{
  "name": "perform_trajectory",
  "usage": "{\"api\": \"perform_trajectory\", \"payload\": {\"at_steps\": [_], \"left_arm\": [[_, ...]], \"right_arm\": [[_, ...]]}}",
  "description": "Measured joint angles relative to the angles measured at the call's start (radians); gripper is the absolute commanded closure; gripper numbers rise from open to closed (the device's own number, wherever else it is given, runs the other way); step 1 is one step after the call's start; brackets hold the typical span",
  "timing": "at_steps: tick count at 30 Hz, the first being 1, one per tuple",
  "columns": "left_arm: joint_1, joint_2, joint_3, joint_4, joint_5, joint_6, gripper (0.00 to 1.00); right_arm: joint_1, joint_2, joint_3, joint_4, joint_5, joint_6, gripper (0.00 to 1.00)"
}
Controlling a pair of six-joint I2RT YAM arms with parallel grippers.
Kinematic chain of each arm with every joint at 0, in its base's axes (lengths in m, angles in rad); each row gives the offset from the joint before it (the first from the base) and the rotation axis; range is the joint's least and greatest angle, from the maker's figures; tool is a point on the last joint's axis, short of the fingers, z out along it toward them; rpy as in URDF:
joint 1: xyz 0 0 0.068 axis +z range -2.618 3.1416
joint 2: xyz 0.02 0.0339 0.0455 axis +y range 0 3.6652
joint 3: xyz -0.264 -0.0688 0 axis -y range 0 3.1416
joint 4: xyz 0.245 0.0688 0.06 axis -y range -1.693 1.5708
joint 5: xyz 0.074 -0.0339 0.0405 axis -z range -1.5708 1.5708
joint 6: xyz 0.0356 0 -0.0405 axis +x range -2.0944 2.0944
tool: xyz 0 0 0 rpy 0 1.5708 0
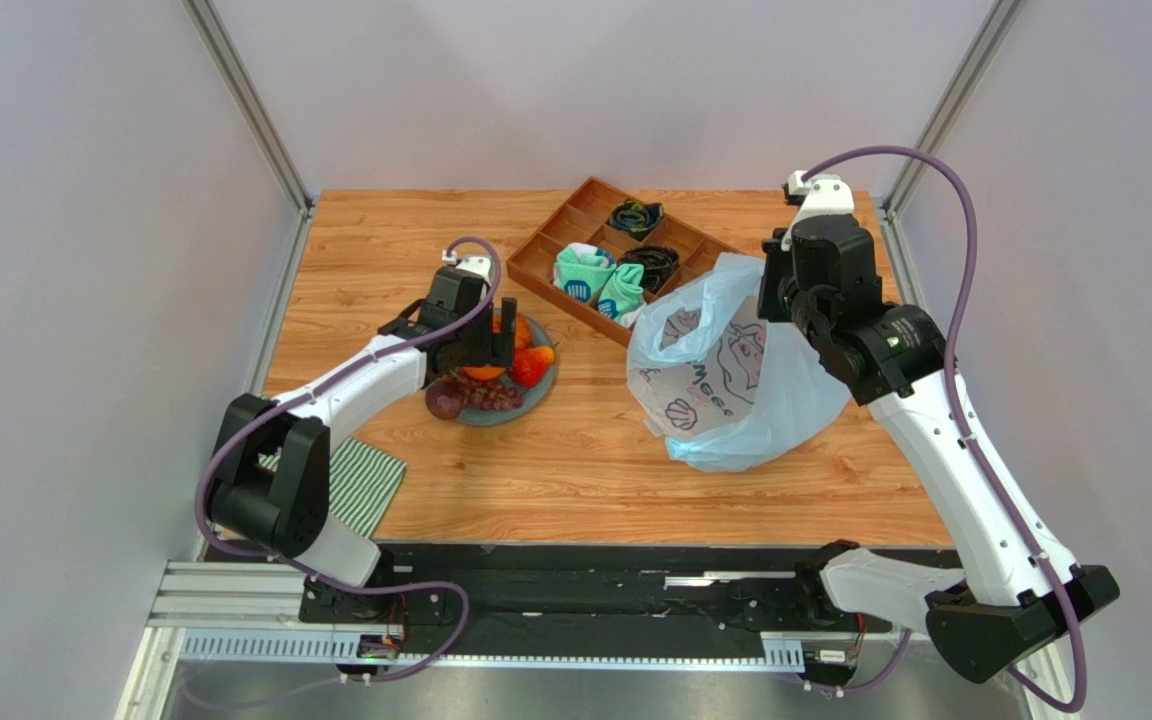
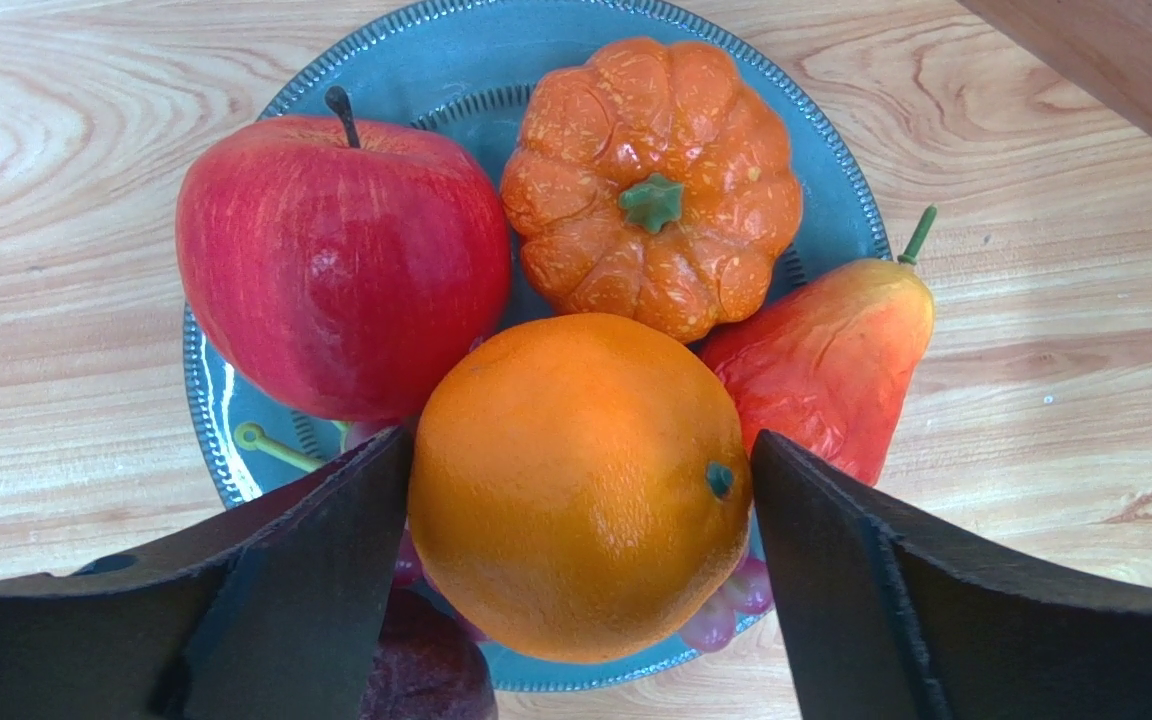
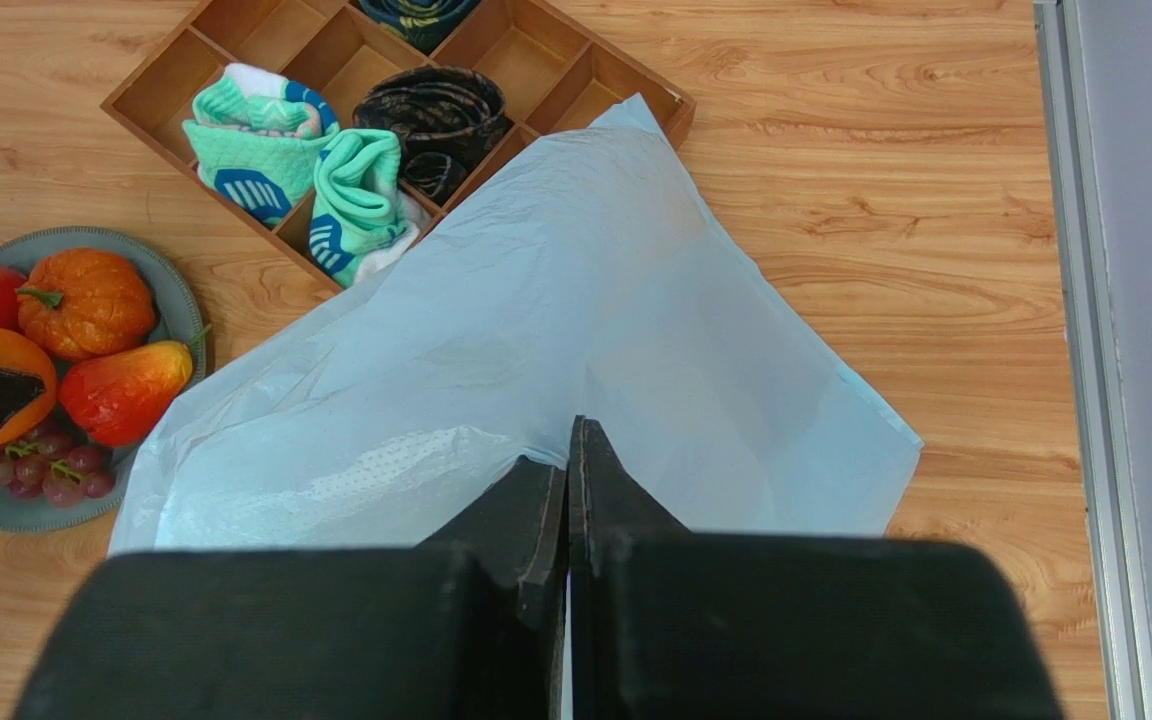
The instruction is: Place the fruits into the plastic bag
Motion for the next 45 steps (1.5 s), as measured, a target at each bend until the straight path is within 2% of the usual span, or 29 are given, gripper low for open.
{"api": "perform_trajectory", "payload": {"at_steps": [7, 13, 18, 22, 26, 29, 33, 37, 41, 45], "left_arm": [[0.000, 0.000, 0.000, -0.001, 0.011, -0.005, 0.41], [0.001, -0.005, 0.000, -0.002, 0.023, -0.001, 0.56], [-0.001, -0.070, -0.011, 0.012, 0.066, 0.017, 0.57], [-0.046, -0.272, -0.089, 0.097, 0.124, 0.068, 0.57], [-0.192, -0.502, -0.126, 0.267, 0.282, 0.125, 0.57], [-0.309, -0.551, -0.104, 0.415, 0.436, 0.132, 0.57], [-0.436, -0.459, -0.035, 0.545, 0.580, 0.122, 0.57], [-0.531, -0.250, 0.037, 0.612, 0.666, 0.097, 0.57], [-0.554, -0.108, 0.056, 0.615, 0.694, 0.076, 0.57], [-0.555, -0.026, 0.085, 0.605, 0.644, 0.073, 0.55]], "right_arm": [[0.000, 0.000, 0.000, 0.000, 0.000, 0.000, 1.00], [0.000, 0.000, 0.000, 0.000, 0.000, 0.000, 1.00], [0.000, 0.000, 0.000, 0.000, 0.000, 0.000, 1.00], [0.000, 0.000, 0.000, 0.000, -0.001, 0.001, 1.00], [0.000, 0.000, 0.000, -0.001, -0.002, 0.001, 1.00], [0.000, 0.000, 0.000, -0.001, -0.005, 0.002, 1.00], [0.000, 0.000, 0.000, -0.001, -0.013, 0.008, 1.00], [0.000, 0.000, 0.000, -0.001, -0.027, 0.016, 1.00], [0.000, 0.000, 0.000, 0.000, -0.043, 0.021, 1.00], [0.000, -0.002, 0.000, 0.000, -0.065, 0.023, 1.00]]}}
